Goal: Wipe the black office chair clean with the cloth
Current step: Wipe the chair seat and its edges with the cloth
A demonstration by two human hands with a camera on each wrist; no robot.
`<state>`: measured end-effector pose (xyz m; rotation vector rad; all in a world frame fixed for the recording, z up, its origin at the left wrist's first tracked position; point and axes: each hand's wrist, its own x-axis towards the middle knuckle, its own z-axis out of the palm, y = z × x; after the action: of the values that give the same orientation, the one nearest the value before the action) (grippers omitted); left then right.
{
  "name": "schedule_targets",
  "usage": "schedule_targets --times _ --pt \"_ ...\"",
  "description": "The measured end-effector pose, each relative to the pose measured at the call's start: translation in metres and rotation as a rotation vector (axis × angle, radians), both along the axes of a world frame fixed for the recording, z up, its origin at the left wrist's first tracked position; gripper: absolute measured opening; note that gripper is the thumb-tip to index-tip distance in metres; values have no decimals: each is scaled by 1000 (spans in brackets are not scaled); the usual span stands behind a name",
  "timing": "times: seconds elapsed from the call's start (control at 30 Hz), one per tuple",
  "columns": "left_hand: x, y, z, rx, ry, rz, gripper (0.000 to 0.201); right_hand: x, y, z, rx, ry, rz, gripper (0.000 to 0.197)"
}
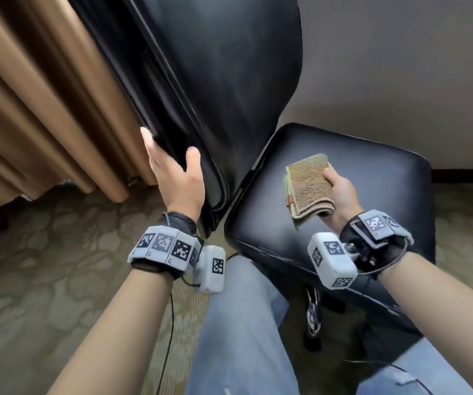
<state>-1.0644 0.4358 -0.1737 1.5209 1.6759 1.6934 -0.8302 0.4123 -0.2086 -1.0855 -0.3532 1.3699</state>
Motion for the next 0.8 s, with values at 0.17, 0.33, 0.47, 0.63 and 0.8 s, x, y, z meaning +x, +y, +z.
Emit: schedule_targets --times 0.17,0.33,0.47,0.63,0.8 --pt "13 -1 -19 20 9 -16 87 44 -18 -10 -38 -73 11 26" --pt "8 4 -24 42 34 -71 90 74 -31 -22 -60 -143 -13 19" --pt "2 13 -25 54 50 -104 90 75 -31 -33 -79 -134 -16 25" --pt "-4 32 -21 43 61 -125 88 58 -27 -41 -72 -101 71 32" --pt "-12 58 -16 29 5 -183 87 41 -14 -40 -40 -64 129 36"
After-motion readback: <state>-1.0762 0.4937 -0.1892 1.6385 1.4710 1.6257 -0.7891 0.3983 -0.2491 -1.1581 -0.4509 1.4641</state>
